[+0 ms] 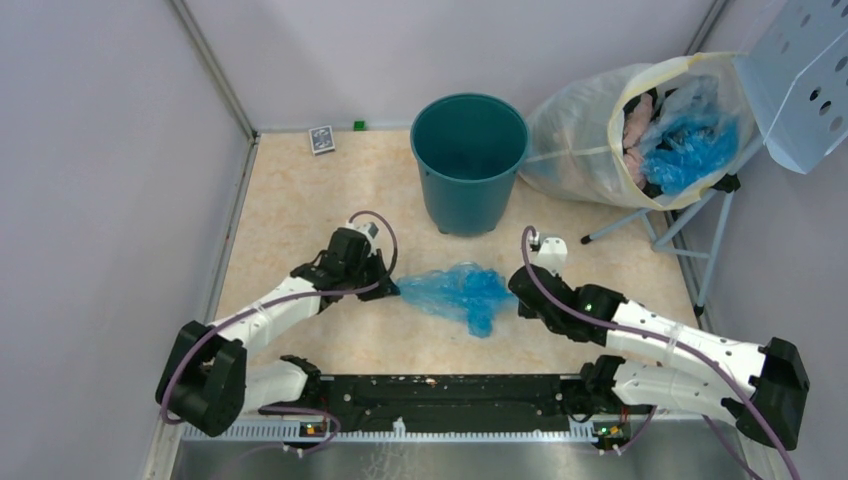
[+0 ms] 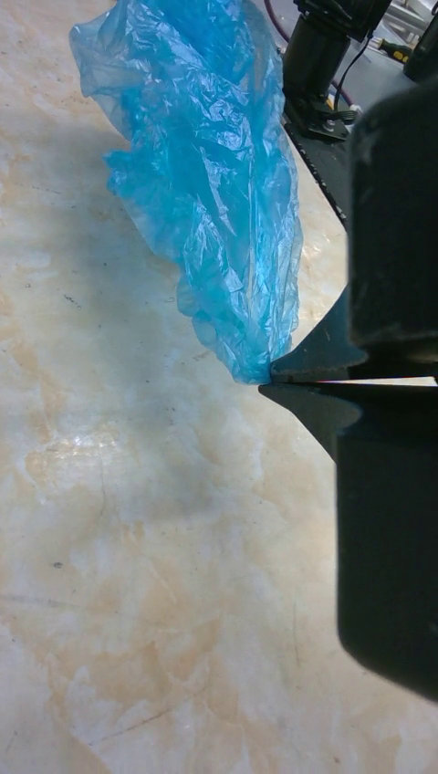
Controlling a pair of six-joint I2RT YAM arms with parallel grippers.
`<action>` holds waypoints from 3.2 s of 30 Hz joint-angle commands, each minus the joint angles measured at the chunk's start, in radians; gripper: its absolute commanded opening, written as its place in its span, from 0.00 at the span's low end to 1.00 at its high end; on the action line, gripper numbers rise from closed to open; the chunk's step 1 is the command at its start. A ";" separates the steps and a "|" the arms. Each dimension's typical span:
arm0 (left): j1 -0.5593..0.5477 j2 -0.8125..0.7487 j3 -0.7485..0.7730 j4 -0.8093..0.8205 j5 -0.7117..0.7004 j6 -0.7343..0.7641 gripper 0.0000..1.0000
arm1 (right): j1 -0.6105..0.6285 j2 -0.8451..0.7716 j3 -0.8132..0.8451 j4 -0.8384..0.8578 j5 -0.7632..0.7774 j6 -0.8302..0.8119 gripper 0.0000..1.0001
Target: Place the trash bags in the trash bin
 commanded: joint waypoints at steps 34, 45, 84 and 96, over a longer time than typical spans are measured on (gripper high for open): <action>0.024 -0.062 0.350 -0.246 0.222 0.123 0.00 | -0.196 0.226 0.232 0.248 -0.511 -0.378 0.67; 0.057 -0.015 0.344 -0.278 0.229 0.098 0.00 | -0.203 0.170 0.180 0.229 -0.558 -0.424 0.68; 0.368 -0.052 0.204 -0.365 0.284 0.049 0.00 | -0.270 0.023 0.187 -0.012 -0.228 -0.307 0.00; 0.415 -0.033 0.198 -0.347 0.237 0.012 0.00 | -0.388 -0.002 0.243 -0.151 -0.142 -0.164 0.00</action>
